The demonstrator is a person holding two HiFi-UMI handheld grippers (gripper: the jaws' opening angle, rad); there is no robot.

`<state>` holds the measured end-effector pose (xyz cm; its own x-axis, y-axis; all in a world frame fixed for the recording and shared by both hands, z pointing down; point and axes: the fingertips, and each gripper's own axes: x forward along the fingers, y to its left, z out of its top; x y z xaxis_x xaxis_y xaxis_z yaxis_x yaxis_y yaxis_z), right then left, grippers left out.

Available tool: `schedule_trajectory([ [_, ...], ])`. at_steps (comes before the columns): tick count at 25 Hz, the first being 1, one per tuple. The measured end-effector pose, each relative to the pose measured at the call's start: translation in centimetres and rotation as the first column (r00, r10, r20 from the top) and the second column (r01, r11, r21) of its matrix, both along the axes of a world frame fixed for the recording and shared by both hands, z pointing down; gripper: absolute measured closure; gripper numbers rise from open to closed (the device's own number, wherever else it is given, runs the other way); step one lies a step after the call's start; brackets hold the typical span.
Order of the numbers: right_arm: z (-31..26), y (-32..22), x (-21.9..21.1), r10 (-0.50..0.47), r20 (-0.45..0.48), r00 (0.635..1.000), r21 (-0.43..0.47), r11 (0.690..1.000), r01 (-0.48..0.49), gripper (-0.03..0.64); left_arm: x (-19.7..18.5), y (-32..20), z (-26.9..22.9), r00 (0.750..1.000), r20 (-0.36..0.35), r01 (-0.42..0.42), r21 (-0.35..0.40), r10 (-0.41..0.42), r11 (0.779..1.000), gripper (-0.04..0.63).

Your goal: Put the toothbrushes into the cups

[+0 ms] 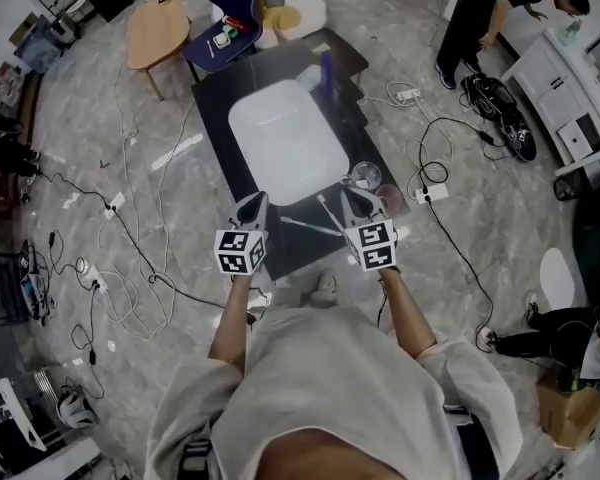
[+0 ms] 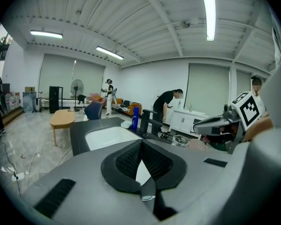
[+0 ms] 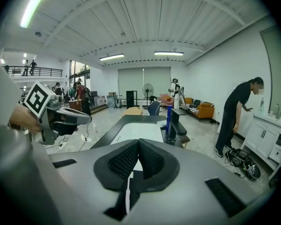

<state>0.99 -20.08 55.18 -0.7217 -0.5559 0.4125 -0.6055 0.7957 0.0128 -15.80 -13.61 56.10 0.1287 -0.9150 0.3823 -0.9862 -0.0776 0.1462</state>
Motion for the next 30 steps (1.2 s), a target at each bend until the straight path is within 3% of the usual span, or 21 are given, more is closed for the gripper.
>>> schedule_trajectory([
  [13, 5.9, 1.8, -1.6, 0.055, -0.128, 0.990, -0.108, 0.992, -0.069, 0.603, -1.7, -0.7, 4.2, 0.992, -0.068, -0.107, -0.064, 0.103, 0.992, 0.569],
  [23, 12.0, 3.0, -2.0, 0.001, -0.245, 0.970, -0.193, 0.980, -0.050, 0.603, -1.6, -0.1, 7.9, 0.987, -0.117, -0.128, -0.116, 0.114, 0.985, 0.569],
  [30, 15.4, 3.5, -1.7, -0.043, -0.273, 0.961, -0.253, 0.967, -0.029, 0.603, -1.2, 0.2, 9.3, 0.984, -0.136, -0.130, -0.132, 0.112, 0.983, 0.569],
])
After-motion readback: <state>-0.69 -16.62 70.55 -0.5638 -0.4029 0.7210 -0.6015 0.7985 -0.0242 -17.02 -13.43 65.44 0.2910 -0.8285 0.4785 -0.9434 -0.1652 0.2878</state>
